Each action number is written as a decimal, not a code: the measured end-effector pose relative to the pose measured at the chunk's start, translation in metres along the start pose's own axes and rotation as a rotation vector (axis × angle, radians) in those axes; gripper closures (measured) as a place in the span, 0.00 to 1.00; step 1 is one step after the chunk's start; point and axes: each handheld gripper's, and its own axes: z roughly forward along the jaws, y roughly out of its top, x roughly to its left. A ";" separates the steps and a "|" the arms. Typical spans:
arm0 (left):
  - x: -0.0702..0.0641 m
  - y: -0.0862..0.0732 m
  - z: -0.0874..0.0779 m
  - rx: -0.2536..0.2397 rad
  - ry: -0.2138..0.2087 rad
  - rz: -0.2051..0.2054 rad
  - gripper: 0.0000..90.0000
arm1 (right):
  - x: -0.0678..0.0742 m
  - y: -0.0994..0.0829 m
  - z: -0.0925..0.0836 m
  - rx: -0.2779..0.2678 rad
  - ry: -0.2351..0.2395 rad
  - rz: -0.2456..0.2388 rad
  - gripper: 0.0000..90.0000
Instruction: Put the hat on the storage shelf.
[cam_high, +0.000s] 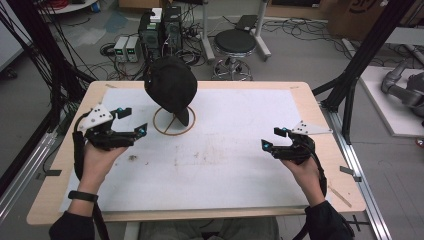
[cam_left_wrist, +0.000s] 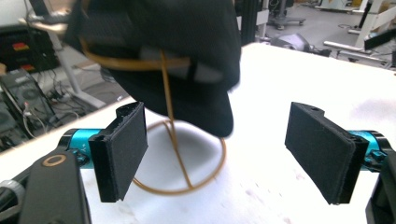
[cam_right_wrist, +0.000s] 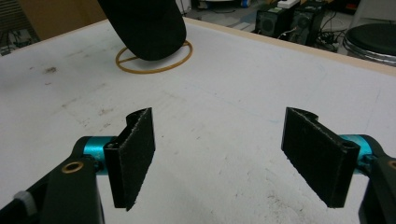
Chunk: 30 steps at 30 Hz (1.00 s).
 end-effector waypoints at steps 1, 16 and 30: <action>-0.002 -0.008 0.002 0.005 -0.009 -0.013 0.23 | 0.000 -0.001 0.000 -0.002 -0.001 0.002 0.27; -0.007 -0.041 0.022 0.079 -0.050 -0.048 0.22 | 0.000 -0.016 0.000 0.011 -0.063 0.037 0.23; -0.003 -0.045 0.025 0.099 -0.061 -0.065 0.21 | -0.005 -0.021 -0.001 0.022 -0.101 0.055 0.23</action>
